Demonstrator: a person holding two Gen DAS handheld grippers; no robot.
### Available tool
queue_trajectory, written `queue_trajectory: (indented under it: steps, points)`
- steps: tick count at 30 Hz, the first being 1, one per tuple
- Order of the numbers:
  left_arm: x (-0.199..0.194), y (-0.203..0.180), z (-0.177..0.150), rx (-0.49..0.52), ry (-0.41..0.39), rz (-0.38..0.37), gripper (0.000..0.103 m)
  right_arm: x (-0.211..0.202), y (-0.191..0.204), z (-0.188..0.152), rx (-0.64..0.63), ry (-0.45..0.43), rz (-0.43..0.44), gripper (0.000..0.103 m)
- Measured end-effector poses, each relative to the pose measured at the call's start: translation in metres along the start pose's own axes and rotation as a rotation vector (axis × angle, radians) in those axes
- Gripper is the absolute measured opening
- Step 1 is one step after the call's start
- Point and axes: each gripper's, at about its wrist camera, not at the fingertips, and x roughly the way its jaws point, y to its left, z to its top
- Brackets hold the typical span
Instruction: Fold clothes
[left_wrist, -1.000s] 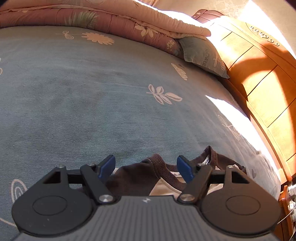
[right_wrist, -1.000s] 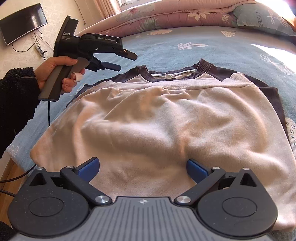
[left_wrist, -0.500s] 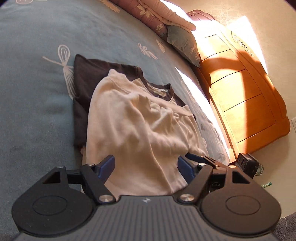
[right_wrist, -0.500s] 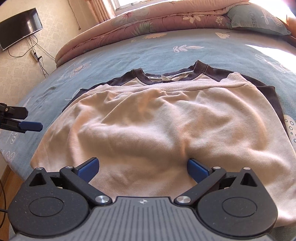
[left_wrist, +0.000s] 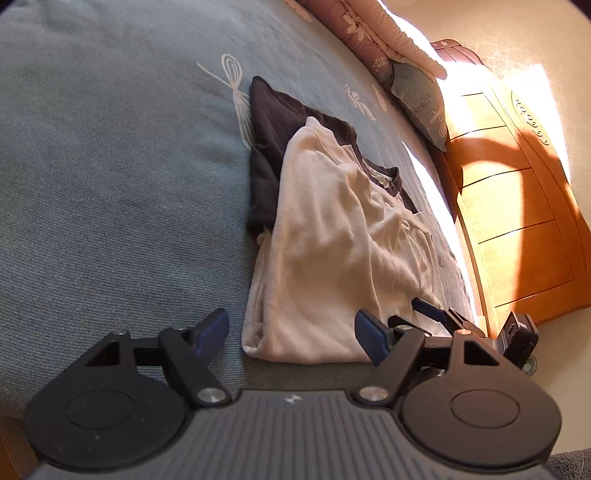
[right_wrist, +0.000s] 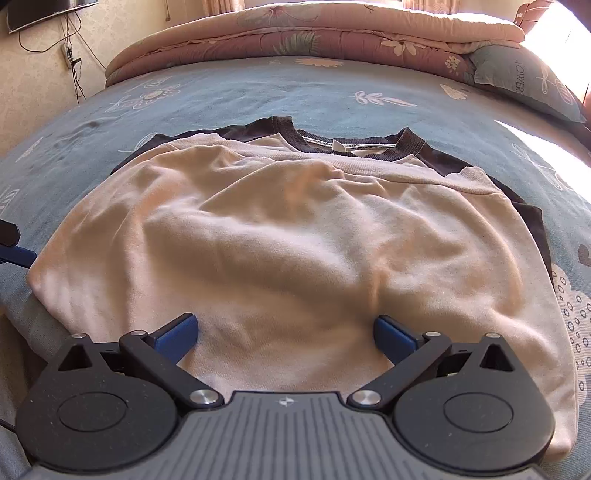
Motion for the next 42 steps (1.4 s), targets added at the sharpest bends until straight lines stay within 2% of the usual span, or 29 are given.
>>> queue_trajectory:
  steps: [4,6,8,13,17,23,28,31,34,38,42]
  points:
    - [0.000,0.020,-0.003,-0.144,0.009,-0.097,0.076,-0.005,-0.002,0.003,0.037,0.010,0.026,0.103]
    - [-0.001,0.025,-0.005,-0.173,0.010,-0.123,0.076,-0.011,-0.003,0.006,0.065,-0.011,0.067,0.103]
    - [0.000,0.026,-0.007,-0.189,0.007,-0.134,0.076,-0.019,0.005,0.013,0.030,-0.047,0.088,0.103]
    - [0.008,0.025,-0.004,-0.229,0.026,-0.155,0.077,-0.028,0.061,0.033,-0.265,-0.118,0.092,0.103]
    - [0.013,0.022,-0.001,-0.238,0.048,-0.158,0.078,-0.020,0.109,0.032,-0.453,-0.128,0.118,0.103]
    - [0.001,0.027,-0.007,-0.263,0.017,-0.219,0.078,-0.007,0.177,0.024,-0.712,-0.126,0.144,0.103]
    - [-0.004,0.032,-0.008,-0.271,0.015,-0.241,0.079,0.018,0.214,0.012,-0.820,-0.116,0.053,0.103]
    - [-0.007,0.031,-0.006,-0.265,0.010,-0.229,0.079,0.023,0.227,0.012,-0.850,-0.153,-0.039,0.103]
    - [-0.010,0.031,-0.002,-0.265,0.001,-0.218,0.080,0.017,0.231,0.007,-0.898,-0.233,-0.132,0.103]
    - [0.003,0.027,0.006,-0.273,0.023,-0.215,0.080,0.004,0.226,0.009,-0.878,-0.287,-0.165,0.103]
    - [0.026,0.020,0.015,-0.261,0.056,-0.210,0.080,-0.001,0.218,0.013,-0.835,-0.280,-0.157,0.103]
